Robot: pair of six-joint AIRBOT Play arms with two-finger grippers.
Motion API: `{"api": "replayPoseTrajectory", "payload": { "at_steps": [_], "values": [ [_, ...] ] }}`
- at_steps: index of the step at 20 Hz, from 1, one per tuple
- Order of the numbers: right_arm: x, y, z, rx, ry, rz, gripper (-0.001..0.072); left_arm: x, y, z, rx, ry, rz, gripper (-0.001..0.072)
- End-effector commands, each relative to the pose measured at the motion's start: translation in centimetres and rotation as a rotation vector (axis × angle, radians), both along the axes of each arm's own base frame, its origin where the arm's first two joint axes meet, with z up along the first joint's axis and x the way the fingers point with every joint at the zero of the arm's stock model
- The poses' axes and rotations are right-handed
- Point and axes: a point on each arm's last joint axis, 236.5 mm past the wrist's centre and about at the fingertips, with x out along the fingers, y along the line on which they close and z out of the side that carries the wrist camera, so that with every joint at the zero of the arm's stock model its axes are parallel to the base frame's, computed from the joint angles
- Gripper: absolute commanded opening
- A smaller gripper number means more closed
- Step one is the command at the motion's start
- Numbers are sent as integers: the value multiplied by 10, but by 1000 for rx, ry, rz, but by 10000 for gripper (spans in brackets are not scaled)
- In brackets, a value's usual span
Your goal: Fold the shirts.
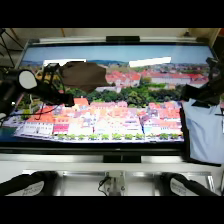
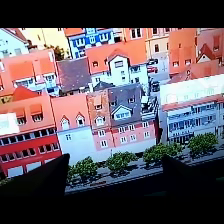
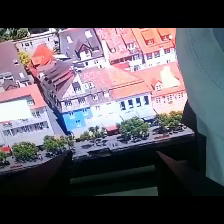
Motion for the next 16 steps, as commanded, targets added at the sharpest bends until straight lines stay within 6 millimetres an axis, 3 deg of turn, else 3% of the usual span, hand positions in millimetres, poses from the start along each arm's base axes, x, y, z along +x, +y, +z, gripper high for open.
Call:
{"api": "replayPoseTrajectory", "payload": {
  "at_steps": [1, 16],
  "values": [
    [0, 0, 0, 0, 0, 1, 629, 0, 0, 0, 0, 0, 0, 666],
    [2, 0, 0, -2, -9, -1, 629, 0, -1, -1, -5, 1, 3, 666]
  ]
}}
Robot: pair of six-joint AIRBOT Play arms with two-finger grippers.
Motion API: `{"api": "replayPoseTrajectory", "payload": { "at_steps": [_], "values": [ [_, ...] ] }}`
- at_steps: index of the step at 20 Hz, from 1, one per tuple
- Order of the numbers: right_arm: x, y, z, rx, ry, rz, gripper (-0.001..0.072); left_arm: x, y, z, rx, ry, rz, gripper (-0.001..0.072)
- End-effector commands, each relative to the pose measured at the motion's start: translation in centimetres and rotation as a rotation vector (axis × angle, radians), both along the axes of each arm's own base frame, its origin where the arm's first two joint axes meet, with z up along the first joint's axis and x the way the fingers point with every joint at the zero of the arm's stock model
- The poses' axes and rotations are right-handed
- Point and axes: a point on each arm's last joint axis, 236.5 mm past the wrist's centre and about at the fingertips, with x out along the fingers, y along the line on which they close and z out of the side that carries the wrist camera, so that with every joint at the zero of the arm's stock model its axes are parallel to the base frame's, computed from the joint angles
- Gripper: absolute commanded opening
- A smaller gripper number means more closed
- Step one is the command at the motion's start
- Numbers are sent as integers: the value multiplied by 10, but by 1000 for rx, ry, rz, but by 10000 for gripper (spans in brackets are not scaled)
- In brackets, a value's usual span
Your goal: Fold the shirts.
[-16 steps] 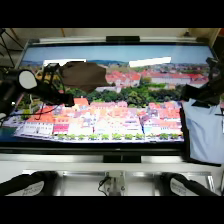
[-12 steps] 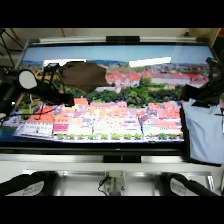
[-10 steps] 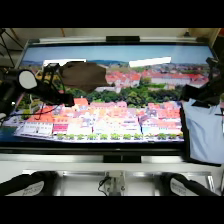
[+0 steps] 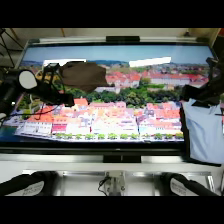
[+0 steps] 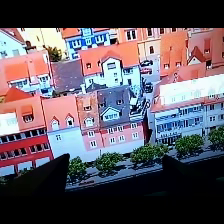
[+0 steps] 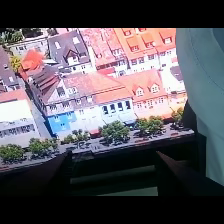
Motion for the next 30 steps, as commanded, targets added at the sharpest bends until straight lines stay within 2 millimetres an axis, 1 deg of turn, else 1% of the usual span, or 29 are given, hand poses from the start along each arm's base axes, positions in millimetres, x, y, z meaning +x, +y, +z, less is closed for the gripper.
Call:
{"api": "replayPoseTrajectory", "payload": {
  "at_steps": [1, 2, 3, 4, 5, 6, 7, 8, 10, 11, 12, 13, 14, 16, 19, 21, 23, 24, 25, 26, 27, 28, 29, 30],
  "values": [
    [11, -2, 2, -7, -46, -4, 629, 1, -4, -1, -13, 0, 1, 666],
    [26, -5, 6, -22, -113, -11, 629, 3, -6, -1, -22, -3, 3, 666],
    [46, -15, 13, -61, -201, -21, 629, 6, -7, -3, -26, -9, 5, 666],
    [63, -20, 21, -83, -279, -27, 629, 9, -8, -4, -27, -12, 7, 666],
    [77, -21, 29, -86, -347, -31, 629, 9, -8, -8, -28, -2, 16, 666],
    [82, -21, 32, -82, -373, -33, 629, 9, -10, -12, -41, 19, 48, 666],
    [82, -18, 32, -70, -374, -32, 629, 8, -16, -15, -74, 47, 90, 666],
    [85, -14, 34, -54, -388, -32, 629, 15, -21, -19, -98, 41, 119, 666],
    [101, -17, 45, -69, -471, -32, 629, 58, -25, -26, -142, -73, 182, 669],
    [110, -19, 52, -75, -520, -36, 629, 86, -22, -30, -190, -120, 268, 720],
    [118, -20, 59, -77, -565, -42, 629, 111, -16, -37, -249, -136, 363, 720],
    [120, -17, 63, -62, -585, -43, 629, 136, -8, -48, -327, -121, 475, 720],
    [122, -13, 67, -35, -599, -53, 629, 155, 0, -65, -400, -81, 573, 720],
    [125, -4, 69, 10, -613, -58, 629, 185, 10, -91, -530, -16, 681, 720],
    [120, 11, 64, 44, -583, 10, 629, 223, 12, -119, -626, -24, 718, 720],
    [113, 15, 56, 51, -542, 40, 629, 247, 15, -127, -652, -83, 761, 720],
    [109, 18, 54, 66, -522, 43, 629, 269, 19, -125, -687, -158, 813, 720],
    [108, 21, 53, 76, -518, 44, 629, 275, 19, -126, -710, -171, 838, 683],
    [109, 22, 55, 86, -525, 42, 629, 276, 18, -127, -734, -160, 858, 415],
    [113, 22, 58, 85, -544, 39, 629, 275, 14, -128, -754, -140, 867, 46],
    [117, 21, 61, 80, -565, 37, 629, 273, 9, -121, -771, -127, 849, 33],
    [117, 20, 62, 81, -569, 35, 629, 269, 0, -106, -788, -130, 792, 33],
    [113, 23, 63, 90, -562, 39, 629, 264, -13, -73, -800, -175, 680, 33],
    [110, 25, 68, 91, -567, 43, 629, 258, -27, -32, -793, -258, 552, 32]
  ]
}}
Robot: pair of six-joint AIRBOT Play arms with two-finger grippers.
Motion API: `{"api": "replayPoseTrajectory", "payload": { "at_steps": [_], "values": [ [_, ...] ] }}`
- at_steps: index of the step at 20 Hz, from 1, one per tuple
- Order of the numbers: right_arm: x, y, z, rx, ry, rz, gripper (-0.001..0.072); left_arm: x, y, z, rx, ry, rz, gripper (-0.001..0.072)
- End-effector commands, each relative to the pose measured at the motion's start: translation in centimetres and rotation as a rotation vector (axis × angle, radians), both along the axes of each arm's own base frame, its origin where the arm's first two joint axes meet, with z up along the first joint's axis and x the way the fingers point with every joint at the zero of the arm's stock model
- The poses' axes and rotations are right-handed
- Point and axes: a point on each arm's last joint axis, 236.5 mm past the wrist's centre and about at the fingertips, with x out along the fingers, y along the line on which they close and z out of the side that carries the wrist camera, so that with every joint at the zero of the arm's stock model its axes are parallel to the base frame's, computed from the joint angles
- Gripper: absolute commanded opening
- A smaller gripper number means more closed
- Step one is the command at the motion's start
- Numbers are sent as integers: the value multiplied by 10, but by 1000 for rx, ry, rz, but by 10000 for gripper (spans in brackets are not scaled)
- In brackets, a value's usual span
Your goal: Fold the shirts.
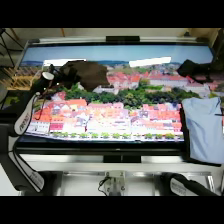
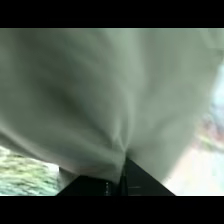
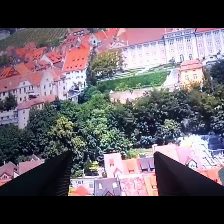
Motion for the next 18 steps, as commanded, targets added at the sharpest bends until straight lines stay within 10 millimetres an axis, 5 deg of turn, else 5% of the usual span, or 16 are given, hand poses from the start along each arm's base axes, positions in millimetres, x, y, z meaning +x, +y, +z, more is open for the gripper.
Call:
{"api": "replayPoseTrajectory", "payload": {
  "at_steps": [1, 4, 6, 7, 9, 12, 16, 17, 18],
  "values": [
    [-9, 6, 14, 4, -18, 20, 629, -18, -41, 115, 89, -297, -223, 32],
    [-47, 1, 43, -105, -36, 72, 629, -97, -91, 273, 239, -630, -417, 32],
    [-90, -7, 49, -167, 40, 70, 629, -162, -119, 327, 339, -739, -534, 31],
    [-116, -6, 45, -171, 111, 78, 629, -190, -130, 328, 375, -709, -580, 32],
    [-155, 1, 29, -154, 236, 109, 629, -230, -149, 289, 434, -553, -665, 32],
    [-192, 18, -24, -85, 377, 150, 629, -279, -200, 182, 417, -312, -766, 33],
    [-207, 37, -97, 31, 505, 150, 629, -306, -270, 77, 273, -155, -712, 57],
    [-205, 43, -105, 69, 512, 144, 629, -304, -275, 63, 258, -111, -710, 284],
    [-201, 49, -107, 102, 517, 145, 629, -295, -270, 57, 259, -80, -699, 641]
  ]
}}
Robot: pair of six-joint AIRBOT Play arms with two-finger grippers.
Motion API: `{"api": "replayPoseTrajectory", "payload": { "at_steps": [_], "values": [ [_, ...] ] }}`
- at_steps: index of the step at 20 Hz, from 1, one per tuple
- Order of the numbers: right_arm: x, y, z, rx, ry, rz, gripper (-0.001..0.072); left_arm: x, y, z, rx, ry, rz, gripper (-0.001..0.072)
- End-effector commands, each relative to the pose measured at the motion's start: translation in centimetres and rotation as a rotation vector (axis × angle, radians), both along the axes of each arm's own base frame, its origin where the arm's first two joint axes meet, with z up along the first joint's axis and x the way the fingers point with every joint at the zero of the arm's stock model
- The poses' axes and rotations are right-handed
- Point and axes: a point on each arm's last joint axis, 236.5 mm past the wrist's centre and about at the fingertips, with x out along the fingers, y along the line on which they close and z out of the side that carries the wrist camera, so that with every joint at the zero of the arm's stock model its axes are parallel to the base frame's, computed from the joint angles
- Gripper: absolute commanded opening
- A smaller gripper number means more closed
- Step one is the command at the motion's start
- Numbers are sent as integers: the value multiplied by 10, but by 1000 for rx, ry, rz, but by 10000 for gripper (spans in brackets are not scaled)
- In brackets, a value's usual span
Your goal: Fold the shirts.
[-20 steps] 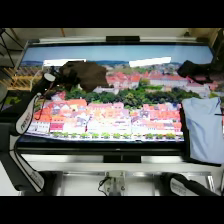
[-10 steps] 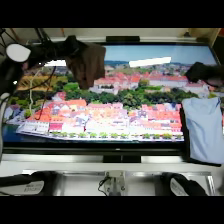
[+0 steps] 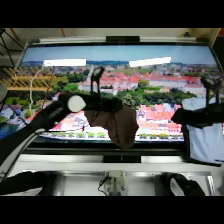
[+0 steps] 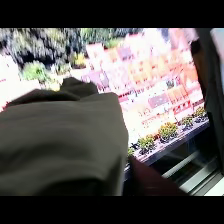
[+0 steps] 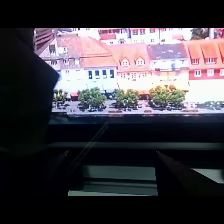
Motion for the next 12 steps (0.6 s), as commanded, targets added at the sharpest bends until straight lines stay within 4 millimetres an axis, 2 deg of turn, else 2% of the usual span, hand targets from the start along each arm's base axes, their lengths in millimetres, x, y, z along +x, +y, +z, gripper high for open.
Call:
{"api": "replayPoseTrajectory", "payload": {
  "at_steps": [1, 3, 4, 6, 7, 8, 9, 10, 12],
  "values": [
    [-3, 25, -28, 124, 63, -24, 629, 5, -1, -45, 21, 131, 64, 717],
    [-1, 34, -32, 157, 85, -21, 629, 29, 56, -36, 114, 154, 27, 716],
    [0, 41, -38, 150, 88, 2, 629, 38, 97, -33, 171, 194, 25, 715],
    [0, 58, -61, 135, 106, 45, 629, 40, 182, -42, 289, 298, 89, 715],
    [1, 66, -77, 126, 126, 58, 629, 34, 215, -51, 331, 353, 121, 715],
    [3, 71, -93, 124, 150, 56, 629, 26, 235, -59, 341, 394, 141, 715],
    [6, 75, -108, 130, 180, 51, 630, 16, 246, -70, 337, 434, 165, 716],
    [9, 78, -120, 138, 206, 44, 630, 10, 249, -83, 331, 460, 180, 715],
    [13, 85, -141, 174, 263, 25, 629, 5, 234, -110, 261, 490, 218, 715]
  ]
}}
